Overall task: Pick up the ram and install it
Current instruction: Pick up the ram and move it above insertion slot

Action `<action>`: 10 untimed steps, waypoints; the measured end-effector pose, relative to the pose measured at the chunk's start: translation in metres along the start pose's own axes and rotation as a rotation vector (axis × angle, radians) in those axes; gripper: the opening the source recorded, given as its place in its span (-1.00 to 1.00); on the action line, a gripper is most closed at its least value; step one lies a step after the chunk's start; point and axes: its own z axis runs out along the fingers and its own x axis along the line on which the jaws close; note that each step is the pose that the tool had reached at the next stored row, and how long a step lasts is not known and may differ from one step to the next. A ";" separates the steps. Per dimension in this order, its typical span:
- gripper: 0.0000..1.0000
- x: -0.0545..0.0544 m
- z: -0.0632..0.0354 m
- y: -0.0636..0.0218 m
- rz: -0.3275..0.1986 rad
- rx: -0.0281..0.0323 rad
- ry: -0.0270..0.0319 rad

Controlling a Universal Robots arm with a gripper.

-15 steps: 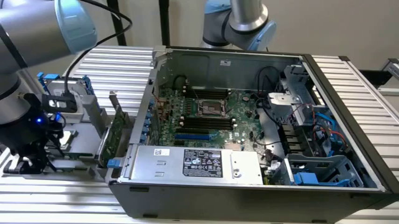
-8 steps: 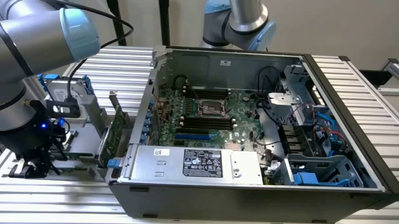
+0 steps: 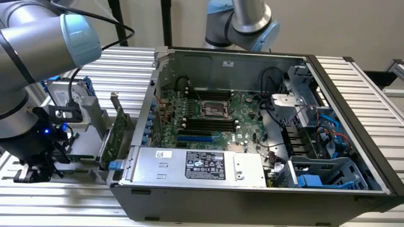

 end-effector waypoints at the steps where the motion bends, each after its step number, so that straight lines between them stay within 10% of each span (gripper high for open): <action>1: 1.00 0.000 0.0008 0.0000 -0.003 -0.0003 -0.0046; 10: 1.00 0.002 0.0056 0.0001 -0.072 -0.0050 -0.0033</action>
